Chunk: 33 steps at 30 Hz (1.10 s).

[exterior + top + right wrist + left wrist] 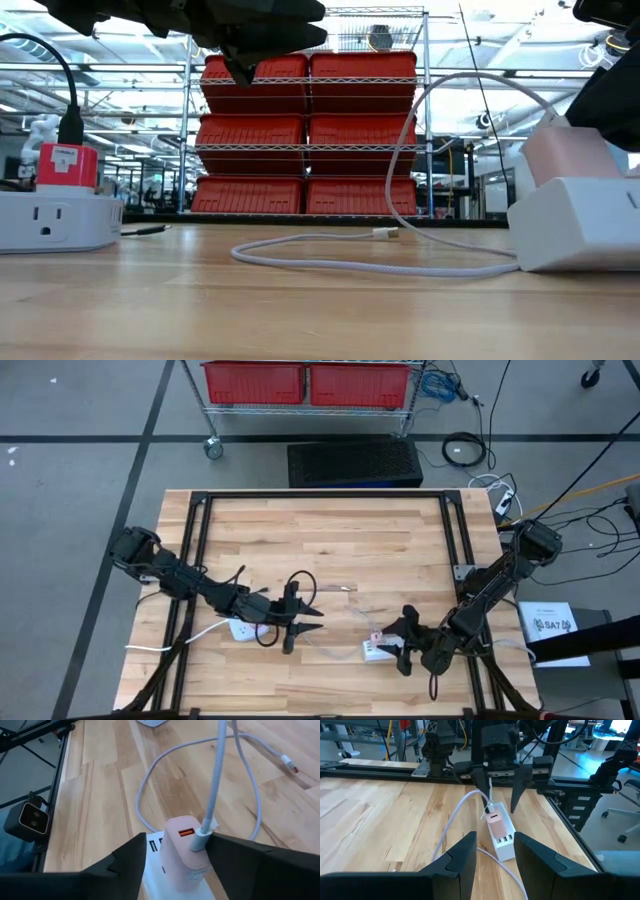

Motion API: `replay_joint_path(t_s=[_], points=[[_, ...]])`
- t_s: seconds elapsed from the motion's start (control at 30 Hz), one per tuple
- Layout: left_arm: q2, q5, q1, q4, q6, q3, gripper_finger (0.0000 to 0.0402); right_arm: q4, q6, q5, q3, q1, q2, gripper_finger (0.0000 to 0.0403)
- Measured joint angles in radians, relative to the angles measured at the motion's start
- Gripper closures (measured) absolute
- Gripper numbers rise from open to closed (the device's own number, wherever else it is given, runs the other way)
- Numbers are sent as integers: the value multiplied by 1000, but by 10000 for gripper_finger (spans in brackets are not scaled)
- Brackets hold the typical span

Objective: Insert USB
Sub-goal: Insert the pink charger cable into the pink charger adapter on the right white outlet extension, then return to Home Position

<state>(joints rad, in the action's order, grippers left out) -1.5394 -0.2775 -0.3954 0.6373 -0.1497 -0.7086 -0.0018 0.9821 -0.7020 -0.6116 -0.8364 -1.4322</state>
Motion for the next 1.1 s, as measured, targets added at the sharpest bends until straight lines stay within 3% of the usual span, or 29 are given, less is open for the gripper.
replay_joint_path(t_s=[0.53, 0.67, 0.93, 1.1], points=[[0, 10, 0, -3, 0, 0, 265, -5, -140, 32, 0, 39, 73, 167], [0, 14, 0, -3, 0, 0, 265, -14, -164, 83, -1, 32, 142, 167], [0, 15, -1, -18, 0, -1, 265, -196, -130, 76, -2, 10, 277, 167], [12, 22, -11, -28, 2, -1, 265, -194, -169, 71, -2, 10, 345, 167]])
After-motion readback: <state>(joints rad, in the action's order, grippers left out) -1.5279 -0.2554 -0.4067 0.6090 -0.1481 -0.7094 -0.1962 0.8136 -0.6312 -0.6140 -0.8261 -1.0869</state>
